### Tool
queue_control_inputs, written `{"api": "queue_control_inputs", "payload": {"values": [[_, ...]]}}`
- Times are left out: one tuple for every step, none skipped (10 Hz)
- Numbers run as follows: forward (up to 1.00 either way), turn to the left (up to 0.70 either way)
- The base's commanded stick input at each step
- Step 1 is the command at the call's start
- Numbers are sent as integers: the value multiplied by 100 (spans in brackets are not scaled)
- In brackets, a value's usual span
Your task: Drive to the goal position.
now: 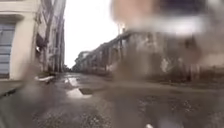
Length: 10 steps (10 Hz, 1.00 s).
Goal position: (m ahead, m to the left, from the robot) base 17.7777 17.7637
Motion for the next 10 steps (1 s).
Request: {"api": "queue_control_inputs", "payload": {"values": [[30,2],[30,2],[30,2],[30,2],[30,9],[30,42],[30,62],[30,62],[30,62],[30,62]]}}
